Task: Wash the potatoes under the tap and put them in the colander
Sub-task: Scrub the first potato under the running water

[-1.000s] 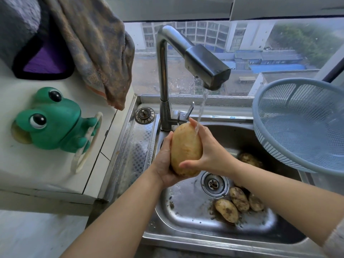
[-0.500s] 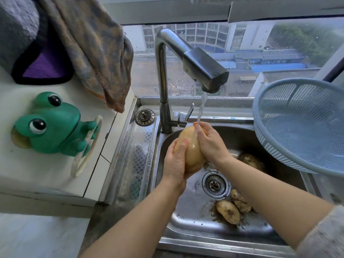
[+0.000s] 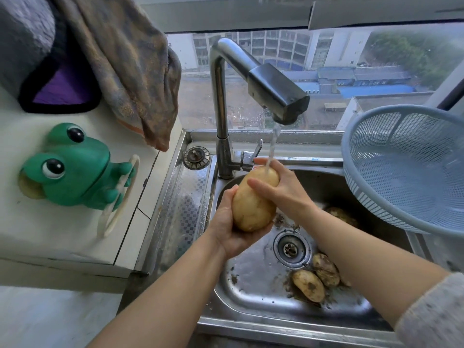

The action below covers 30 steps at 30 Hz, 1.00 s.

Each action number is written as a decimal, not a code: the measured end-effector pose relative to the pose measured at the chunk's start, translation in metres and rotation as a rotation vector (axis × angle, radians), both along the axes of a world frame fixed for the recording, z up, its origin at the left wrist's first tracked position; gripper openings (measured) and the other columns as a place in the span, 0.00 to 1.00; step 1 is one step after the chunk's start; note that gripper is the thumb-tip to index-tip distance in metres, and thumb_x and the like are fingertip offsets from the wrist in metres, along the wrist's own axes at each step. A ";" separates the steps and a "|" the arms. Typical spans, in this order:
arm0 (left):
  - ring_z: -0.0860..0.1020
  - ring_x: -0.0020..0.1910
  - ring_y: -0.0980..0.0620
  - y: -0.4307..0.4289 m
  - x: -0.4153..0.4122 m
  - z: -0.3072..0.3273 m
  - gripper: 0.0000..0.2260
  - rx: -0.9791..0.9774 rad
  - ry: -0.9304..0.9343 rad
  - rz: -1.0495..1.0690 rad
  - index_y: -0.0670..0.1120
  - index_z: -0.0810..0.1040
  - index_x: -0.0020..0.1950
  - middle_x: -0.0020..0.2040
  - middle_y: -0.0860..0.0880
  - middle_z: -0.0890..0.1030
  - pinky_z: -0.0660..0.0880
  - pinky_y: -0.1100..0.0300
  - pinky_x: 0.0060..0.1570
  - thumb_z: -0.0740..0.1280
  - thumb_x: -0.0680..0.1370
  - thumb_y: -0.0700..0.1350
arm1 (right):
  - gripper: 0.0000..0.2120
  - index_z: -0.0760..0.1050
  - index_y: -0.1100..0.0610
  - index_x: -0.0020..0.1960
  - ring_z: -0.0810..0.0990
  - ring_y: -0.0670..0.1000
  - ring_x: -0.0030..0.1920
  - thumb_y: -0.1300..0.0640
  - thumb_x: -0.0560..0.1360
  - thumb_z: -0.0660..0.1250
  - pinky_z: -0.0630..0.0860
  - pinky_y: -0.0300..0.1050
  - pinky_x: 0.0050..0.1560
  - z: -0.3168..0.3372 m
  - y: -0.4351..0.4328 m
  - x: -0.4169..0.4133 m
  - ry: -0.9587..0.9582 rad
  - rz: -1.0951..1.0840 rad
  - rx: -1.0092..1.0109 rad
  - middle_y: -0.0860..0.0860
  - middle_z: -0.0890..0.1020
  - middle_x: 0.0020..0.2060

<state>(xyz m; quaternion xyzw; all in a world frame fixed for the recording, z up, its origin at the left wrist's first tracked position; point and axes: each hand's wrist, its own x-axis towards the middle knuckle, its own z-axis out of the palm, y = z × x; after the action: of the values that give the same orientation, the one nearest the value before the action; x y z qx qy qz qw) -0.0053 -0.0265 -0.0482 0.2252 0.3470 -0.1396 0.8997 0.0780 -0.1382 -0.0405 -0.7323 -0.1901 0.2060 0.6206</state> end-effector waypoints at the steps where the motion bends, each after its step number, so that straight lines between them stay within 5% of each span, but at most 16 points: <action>1: 0.81 0.49 0.42 0.001 0.000 -0.001 0.26 -0.018 0.008 -0.011 0.38 0.77 0.60 0.50 0.36 0.82 0.78 0.47 0.51 0.66 0.75 0.59 | 0.30 0.75 0.45 0.60 0.81 0.48 0.50 0.37 0.61 0.73 0.80 0.41 0.49 0.001 0.002 0.001 0.058 -0.016 0.013 0.48 0.80 0.51; 5: 0.81 0.48 0.42 0.004 0.003 -0.003 0.26 -0.063 0.039 -0.043 0.36 0.79 0.57 0.50 0.36 0.82 0.78 0.47 0.54 0.66 0.74 0.59 | 0.10 0.80 0.49 0.51 0.80 0.52 0.50 0.45 0.75 0.68 0.78 0.44 0.48 0.000 0.011 -0.002 0.234 -0.198 0.092 0.51 0.82 0.46; 9: 0.81 0.48 0.42 0.003 0.001 -0.001 0.25 -0.109 0.064 -0.118 0.36 0.81 0.55 0.51 0.37 0.82 0.80 0.48 0.49 0.69 0.71 0.55 | 0.15 0.81 0.56 0.45 0.82 0.56 0.48 0.44 0.77 0.65 0.79 0.53 0.55 0.009 0.009 0.007 0.493 -0.238 0.131 0.58 0.84 0.49; 14: 0.82 0.41 0.43 -0.002 0.006 0.000 0.16 0.086 0.073 -0.068 0.40 0.82 0.46 0.41 0.40 0.84 0.78 0.47 0.49 0.61 0.75 0.51 | 0.11 0.80 0.56 0.40 0.81 0.58 0.47 0.50 0.76 0.67 0.79 0.58 0.56 0.008 0.011 0.008 0.298 -0.292 -0.037 0.56 0.82 0.40; 18: 0.82 0.51 0.44 -0.018 0.007 -0.014 0.22 0.325 -0.005 0.094 0.44 0.78 0.61 0.54 0.40 0.83 0.80 0.51 0.41 0.59 0.80 0.59 | 0.17 0.78 0.56 0.40 0.80 0.59 0.51 0.43 0.75 0.66 0.77 0.60 0.58 0.008 0.014 0.014 0.267 -0.373 -0.161 0.58 0.83 0.45; 22: 0.83 0.51 0.43 -0.016 0.006 -0.010 0.23 0.300 -0.004 0.113 0.45 0.77 0.63 0.54 0.39 0.83 0.81 0.51 0.43 0.56 0.81 0.61 | 0.16 0.75 0.53 0.53 0.78 0.51 0.52 0.42 0.74 0.69 0.77 0.49 0.55 0.006 0.015 0.002 -0.064 -0.292 -0.241 0.50 0.80 0.49; 26: 0.82 0.50 0.44 -0.011 0.011 -0.003 0.23 0.312 0.041 0.053 0.44 0.79 0.58 0.50 0.39 0.84 0.80 0.49 0.46 0.53 0.82 0.59 | 0.27 0.68 0.48 0.61 0.73 0.48 0.56 0.44 0.67 0.76 0.71 0.38 0.57 -0.005 0.003 -0.018 -0.363 -0.314 -0.167 0.48 0.72 0.55; 30: 0.80 0.53 0.40 -0.010 0.010 0.004 0.22 0.249 0.081 0.027 0.41 0.79 0.56 0.48 0.36 0.84 0.78 0.42 0.54 0.54 0.83 0.57 | 0.41 0.61 0.42 0.67 0.66 0.52 0.66 0.35 0.59 0.75 0.67 0.46 0.65 -0.014 -0.012 -0.024 -0.551 -0.134 -0.242 0.48 0.64 0.65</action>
<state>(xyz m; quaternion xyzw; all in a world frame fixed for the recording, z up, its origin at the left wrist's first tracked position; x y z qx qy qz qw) 0.0045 -0.0365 -0.0439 0.3244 0.4008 -0.0924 0.8518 0.0539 -0.1501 -0.0545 -0.8401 -0.2768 -0.0206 0.4661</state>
